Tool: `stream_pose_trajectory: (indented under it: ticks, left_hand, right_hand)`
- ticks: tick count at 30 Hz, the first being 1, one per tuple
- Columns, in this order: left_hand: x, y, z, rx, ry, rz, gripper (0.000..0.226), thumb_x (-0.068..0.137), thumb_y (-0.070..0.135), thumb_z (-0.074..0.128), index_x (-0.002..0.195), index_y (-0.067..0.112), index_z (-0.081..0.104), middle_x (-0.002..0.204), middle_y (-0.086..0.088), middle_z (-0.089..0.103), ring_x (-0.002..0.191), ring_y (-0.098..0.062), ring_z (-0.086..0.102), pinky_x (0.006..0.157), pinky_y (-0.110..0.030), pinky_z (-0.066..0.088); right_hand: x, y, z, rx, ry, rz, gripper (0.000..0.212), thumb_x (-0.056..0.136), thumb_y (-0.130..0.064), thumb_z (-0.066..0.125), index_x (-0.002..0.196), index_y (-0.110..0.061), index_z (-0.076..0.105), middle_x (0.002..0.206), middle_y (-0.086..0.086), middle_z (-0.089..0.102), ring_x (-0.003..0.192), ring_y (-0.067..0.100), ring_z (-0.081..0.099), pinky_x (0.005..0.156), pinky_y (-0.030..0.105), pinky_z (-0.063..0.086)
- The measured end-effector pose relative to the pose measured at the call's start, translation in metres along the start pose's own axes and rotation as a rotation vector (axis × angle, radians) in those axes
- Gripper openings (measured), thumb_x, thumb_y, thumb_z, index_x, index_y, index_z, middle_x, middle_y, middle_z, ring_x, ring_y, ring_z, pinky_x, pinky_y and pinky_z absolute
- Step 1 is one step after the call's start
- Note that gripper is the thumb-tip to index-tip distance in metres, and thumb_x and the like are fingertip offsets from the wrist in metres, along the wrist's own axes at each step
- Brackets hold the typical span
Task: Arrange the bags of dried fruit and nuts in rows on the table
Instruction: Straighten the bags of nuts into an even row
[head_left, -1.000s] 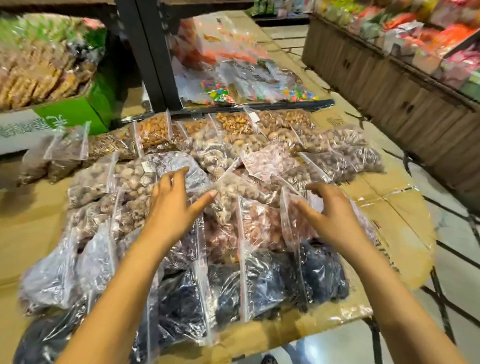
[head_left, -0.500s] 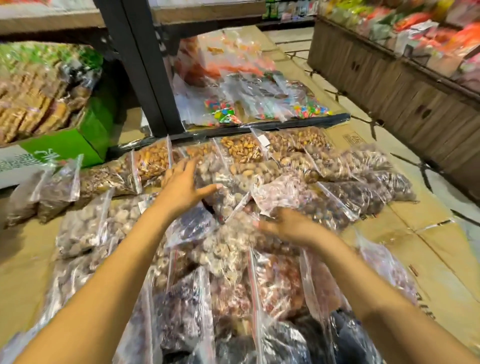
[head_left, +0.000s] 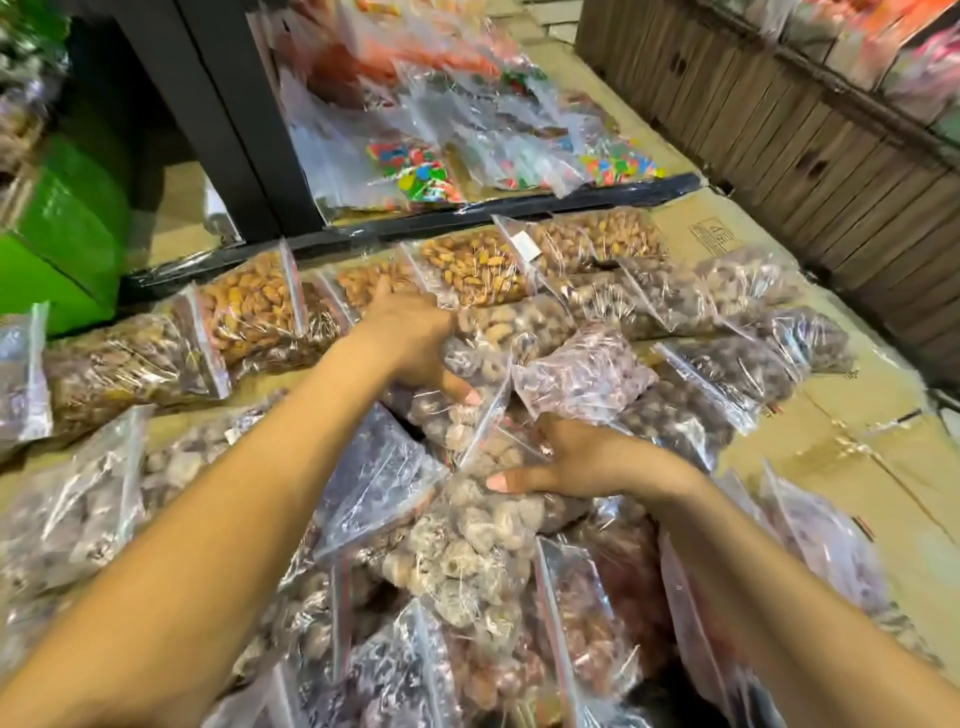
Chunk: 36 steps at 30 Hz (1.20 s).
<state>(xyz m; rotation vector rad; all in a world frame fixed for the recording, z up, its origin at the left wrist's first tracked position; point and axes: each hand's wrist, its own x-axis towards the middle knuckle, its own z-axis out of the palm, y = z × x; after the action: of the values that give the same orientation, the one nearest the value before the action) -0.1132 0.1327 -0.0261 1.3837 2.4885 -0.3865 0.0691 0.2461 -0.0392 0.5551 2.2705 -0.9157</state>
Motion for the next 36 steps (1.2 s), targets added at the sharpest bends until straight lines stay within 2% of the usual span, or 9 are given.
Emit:
stream_pose_trajectory:
  ticks: [4,7,9,13,16,20,23,28,36]
  left_hand:
    - [-0.027,0.009,-0.011,0.089,0.101,-0.028,0.071,0.056,0.084,0.060,0.086,0.020,0.066,0.094,0.005,0.053,0.105,-0.023,0.049,0.106,-0.057,0.023]
    - [-0.055,0.013,-0.007,0.018,0.258,-0.095,0.082,0.055,0.082,0.063,0.105,0.016,0.064,0.117,-0.006,0.054,0.119,-0.028,0.046,0.111,-0.055,0.020]
    - [-0.075,0.012,-0.004,-0.135,0.381,-0.177,0.090,0.055,0.084,0.062,0.109,0.012,0.057,0.110,-0.007,0.061,0.112,-0.027,0.055,0.113,-0.051,0.025]
    - [-0.130,0.024,-0.016,-0.612,0.665,-0.407,0.084,0.050,0.084,0.063,0.100,0.017,0.051,0.086,0.000,0.059,0.080,-0.024,0.056,0.069,-0.039,0.046]
    - [-0.171,0.043,-0.019,-0.840,0.862,-0.512,0.074,0.053,0.075,0.073,0.097,0.019,0.052,0.092,0.001,0.062,0.085,-0.022,0.057,0.068,-0.037,0.046]
    - [-0.227,0.075,-0.019,-1.021,1.036,-0.599,0.063,0.057,0.064,0.080,0.094,0.018,0.055,0.087,0.003,0.062,0.078,-0.015,0.059,0.062,-0.024,0.040]
    - [-0.270,0.100,-0.009,-1.175,1.090,-0.614,0.061,0.056,0.061,0.080,0.091,0.015,0.059,0.078,0.006,0.062,0.063,0.002,0.053,0.053,-0.010,0.040]
    - [-0.333,0.131,0.025,-1.265,1.064,-0.744,0.084,0.045,0.079,0.071,0.089,0.008,0.064,0.076,-0.005,0.068,0.065,-0.013,0.057,0.062,-0.038,0.050]
    - [-0.431,0.123,0.089,-1.302,0.995,-0.822,0.085,0.035,0.084,0.073,0.093,0.021,0.068,0.086,0.006,0.074,0.081,-0.017,0.070,0.076,-0.048,0.058]
  right_hand:
    - [-0.002,0.002,0.003,0.129,-0.016,0.059,0.103,0.057,-0.076,0.066,0.132,-0.010,0.042,0.133,0.005,0.049,0.111,0.023,0.052,0.094,0.032,0.044]
    - [-0.011,0.001,0.009,0.295,0.068,0.006,0.049,0.066,-0.058,0.073,0.079,-0.017,0.051,0.073,-0.001,0.056,0.058,0.012,0.051,0.054,0.018,0.046]
    - [-0.027,-0.004,0.009,0.433,0.169,-0.062,0.037,0.075,-0.041,0.074,0.073,-0.009,0.057,0.051,-0.003,0.056,0.043,0.012,0.042,0.041,0.019,0.033]
    - [-0.073,-0.016,0.010,0.499,0.319,-0.411,0.033,0.077,-0.034,0.075,0.073,-0.003,0.066,0.055,-0.003,0.054,0.046,0.013,0.038,0.047,0.024,0.025]
    - [-0.107,-0.021,0.013,0.480,0.466,-0.547,0.019,0.075,-0.021,0.078,0.065,-0.021,0.062,0.046,-0.015,0.056,0.042,-0.004,0.044,0.044,0.014,0.032]
    - [-0.152,-0.003,0.023,0.630,0.657,-0.602,0.019,0.070,-0.023,0.082,0.079,-0.013,0.069,0.068,0.002,0.070,0.057,0.015,0.060,0.051,0.028,0.047]
    - [-0.186,0.018,0.032,0.581,0.778,-0.622,0.026,0.072,-0.027,0.080,0.081,-0.005,0.069,0.078,0.020,0.070,0.063,0.021,0.063,0.056,0.036,0.052]
    - [-0.227,0.023,0.069,0.435,0.794,-0.692,0.038,0.073,-0.022,0.079,0.052,-0.020,0.047,0.045,-0.012,0.051,0.042,-0.001,0.042,0.044,0.012,0.033]
    - [-0.272,-0.016,0.150,0.438,0.812,-0.724,0.024,0.069,-0.037,0.074,0.067,-0.015,0.066,0.053,-0.010,0.062,0.048,0.001,0.054,0.047,0.017,0.041]
